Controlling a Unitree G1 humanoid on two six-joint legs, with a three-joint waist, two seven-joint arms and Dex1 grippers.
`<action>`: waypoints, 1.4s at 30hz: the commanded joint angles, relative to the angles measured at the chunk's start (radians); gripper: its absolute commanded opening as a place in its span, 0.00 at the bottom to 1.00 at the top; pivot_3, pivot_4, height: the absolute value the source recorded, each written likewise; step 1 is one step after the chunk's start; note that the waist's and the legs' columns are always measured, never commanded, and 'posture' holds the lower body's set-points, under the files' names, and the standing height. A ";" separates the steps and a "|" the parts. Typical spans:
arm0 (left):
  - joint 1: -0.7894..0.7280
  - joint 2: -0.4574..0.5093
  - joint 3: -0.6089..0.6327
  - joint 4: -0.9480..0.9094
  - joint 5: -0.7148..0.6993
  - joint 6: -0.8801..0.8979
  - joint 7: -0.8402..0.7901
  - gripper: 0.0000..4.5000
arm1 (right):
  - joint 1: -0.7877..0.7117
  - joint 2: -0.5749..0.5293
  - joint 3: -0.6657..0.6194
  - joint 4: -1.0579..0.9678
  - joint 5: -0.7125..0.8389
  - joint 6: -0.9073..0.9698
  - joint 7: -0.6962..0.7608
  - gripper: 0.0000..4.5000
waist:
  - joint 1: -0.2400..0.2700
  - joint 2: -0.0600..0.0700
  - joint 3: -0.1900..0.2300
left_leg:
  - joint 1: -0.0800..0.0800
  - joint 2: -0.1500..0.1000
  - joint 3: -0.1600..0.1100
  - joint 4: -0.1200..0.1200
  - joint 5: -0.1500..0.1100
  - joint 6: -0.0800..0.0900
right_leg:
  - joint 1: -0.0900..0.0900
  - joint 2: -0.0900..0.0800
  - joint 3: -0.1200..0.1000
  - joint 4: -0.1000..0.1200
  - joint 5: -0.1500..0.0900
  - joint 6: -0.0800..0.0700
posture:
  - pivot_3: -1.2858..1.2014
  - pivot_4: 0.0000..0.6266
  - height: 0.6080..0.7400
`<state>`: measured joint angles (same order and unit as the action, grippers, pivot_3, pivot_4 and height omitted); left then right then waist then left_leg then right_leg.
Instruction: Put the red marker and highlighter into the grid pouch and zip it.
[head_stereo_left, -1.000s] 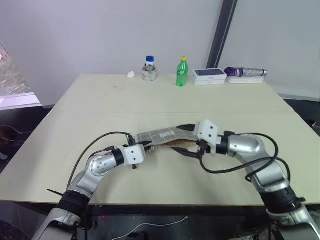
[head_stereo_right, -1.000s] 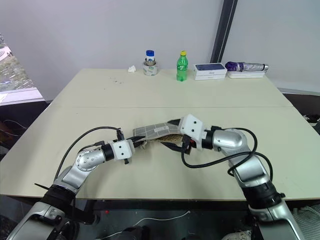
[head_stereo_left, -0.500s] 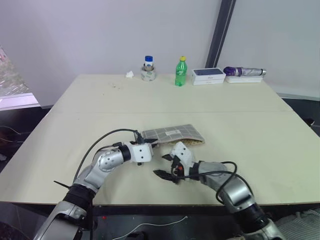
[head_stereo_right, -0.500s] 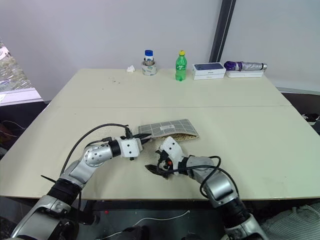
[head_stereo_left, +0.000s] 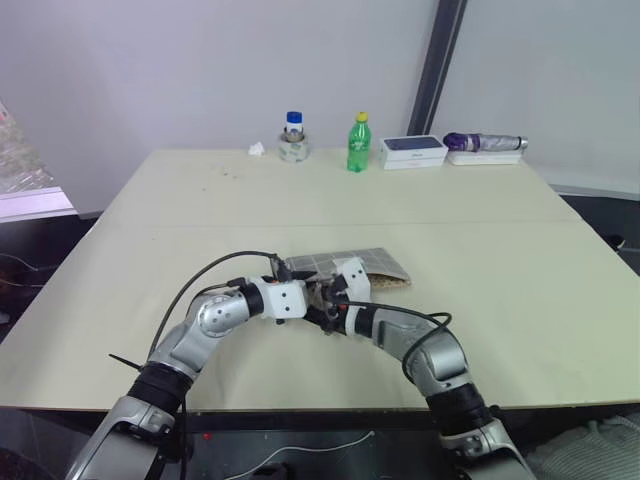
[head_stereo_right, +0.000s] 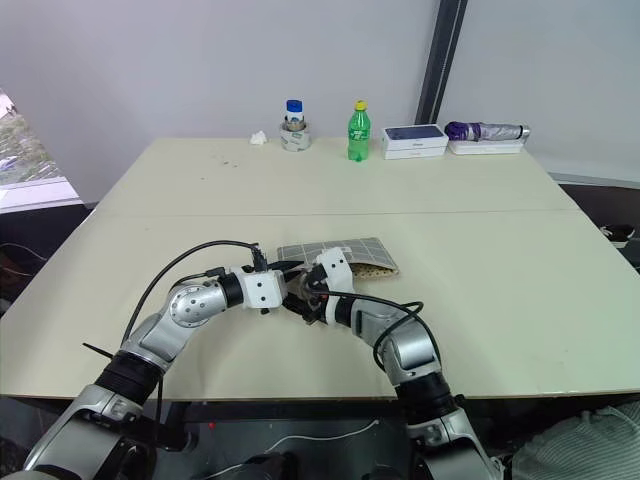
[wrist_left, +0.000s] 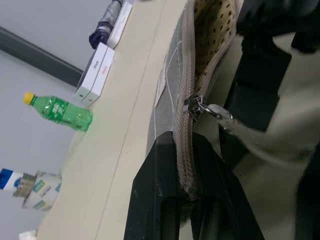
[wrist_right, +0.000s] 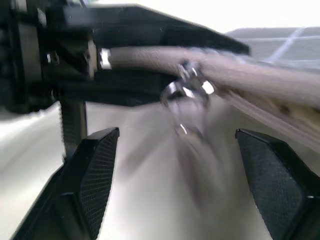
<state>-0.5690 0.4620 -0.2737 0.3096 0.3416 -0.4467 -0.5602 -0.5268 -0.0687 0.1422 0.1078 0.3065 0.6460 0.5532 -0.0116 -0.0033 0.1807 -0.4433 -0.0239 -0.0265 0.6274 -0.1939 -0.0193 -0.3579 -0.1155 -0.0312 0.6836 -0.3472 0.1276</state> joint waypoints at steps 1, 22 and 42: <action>-0.032 0.010 0.016 -0.027 -0.005 -0.005 0.015 0.00 | -0.048 0.031 -0.032 0.043 0.002 -0.053 -0.030 0.46 | -0.002 0.000 0.000 | 0.000 0.000 0.000 0.000 0.000 0.000 | 0.000 0.000 0.000 0.000 0.000 0.000 | 0.52 0.24 1.00; 0.090 0.095 0.090 0.011 -0.180 0.062 -0.074 0.00 | 0.109 -0.494 -0.186 0.081 -0.032 -0.159 0.171 0.01 | -0.001 0.000 0.000 | 0.000 0.001 0.001 0.000 0.000 0.000 | 0.000 0.000 0.000 -0.001 0.000 0.000 | 0.52 0.24 1.00; 0.437 0.098 0.406 -0.341 -0.731 0.504 -0.203 0.72 | 0.319 -0.680 -0.303 -0.169 0.076 -0.332 0.436 0.79 | -0.001 0.000 0.000 | 0.001 0.004 0.000 0.001 -0.001 0.001 | 0.003 -0.002 0.000 -0.003 0.000 0.000 | 0.52 0.24 1.00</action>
<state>-0.1327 0.5389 0.0764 0.0278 -0.3651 0.0409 -0.7781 -0.1957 -0.7371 -0.1226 -0.0214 0.3603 0.3362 0.9907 -0.0121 -0.0035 0.1809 -0.4423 -0.0196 -0.0267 0.6282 -0.1945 -0.0185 -0.3545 -0.1167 -0.0313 0.6810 -0.3473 0.1275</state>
